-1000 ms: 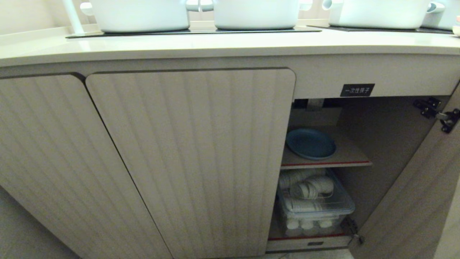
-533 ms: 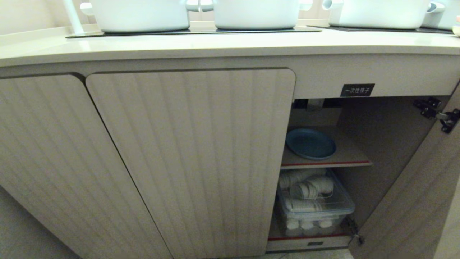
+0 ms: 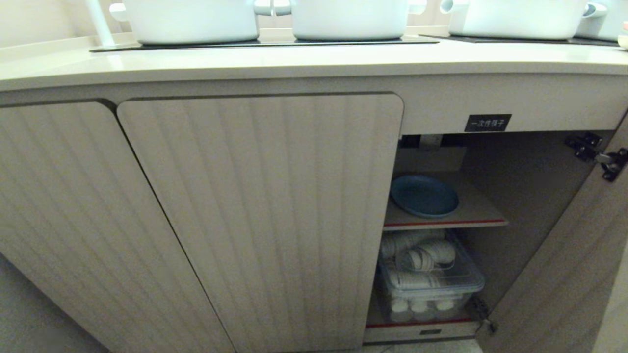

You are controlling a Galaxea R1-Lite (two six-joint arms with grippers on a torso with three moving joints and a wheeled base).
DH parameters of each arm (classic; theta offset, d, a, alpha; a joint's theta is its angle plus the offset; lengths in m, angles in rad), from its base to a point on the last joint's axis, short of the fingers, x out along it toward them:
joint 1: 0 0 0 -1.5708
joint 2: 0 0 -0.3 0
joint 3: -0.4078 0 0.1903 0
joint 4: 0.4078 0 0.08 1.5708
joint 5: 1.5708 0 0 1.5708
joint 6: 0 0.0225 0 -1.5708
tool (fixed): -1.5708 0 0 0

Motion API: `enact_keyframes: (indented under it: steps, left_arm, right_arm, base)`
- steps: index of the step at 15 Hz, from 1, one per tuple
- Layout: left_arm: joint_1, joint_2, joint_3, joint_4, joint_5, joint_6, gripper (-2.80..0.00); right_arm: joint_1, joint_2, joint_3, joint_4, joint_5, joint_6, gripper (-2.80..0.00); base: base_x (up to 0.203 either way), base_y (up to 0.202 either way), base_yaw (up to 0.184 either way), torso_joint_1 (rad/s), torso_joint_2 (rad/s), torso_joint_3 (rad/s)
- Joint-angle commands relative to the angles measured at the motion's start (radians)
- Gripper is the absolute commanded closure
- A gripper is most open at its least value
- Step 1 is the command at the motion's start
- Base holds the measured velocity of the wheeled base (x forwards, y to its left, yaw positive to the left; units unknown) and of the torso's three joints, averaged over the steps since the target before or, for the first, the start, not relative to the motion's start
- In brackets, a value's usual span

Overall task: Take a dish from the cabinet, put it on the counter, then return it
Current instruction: Close the cabinet door

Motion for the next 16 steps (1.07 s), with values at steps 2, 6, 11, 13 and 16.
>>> enact_keyframes:
  steps: [2,6,11,13,16]
  left_arm:
    - [0.000,0.000,0.000,0.000,0.000,0.000,0.00]
    - [0.000,0.000,0.000,0.000,0.000,0.000,0.00]
    - [0.000,0.000,0.000,0.000,0.000,-0.002,0.00]
    - [0.000,0.000,0.000,-0.002,0.000,0.000,0.00]
    - [0.000,0.000,0.000,0.000,0.000,0.000,0.00]
  right_arm:
    - [0.000,0.001,0.000,0.000,-0.003,0.018,0.00]
    - [0.000,0.001,0.000,0.000,-0.005,0.027,0.00]
    - [0.000,0.001,0.000,0.000,-0.003,0.024,0.00]
    - [0.000,0.001,0.001,0.000,-0.004,0.019,0.00]
    - [0.000,0.001,0.000,0.000,-0.003,0.019,0.00]
  base:
    - [0.000,0.000,0.000,0.000,0.00,0.000]
    - [0.000,0.000,0.000,0.000,0.00,0.000]
    - [0.000,0.000,0.000,0.000,0.00,0.000]
    - [0.000,0.000,0.000,0.000,0.00,0.000]
    - [0.000,0.000,0.000,0.000,0.00,0.000]
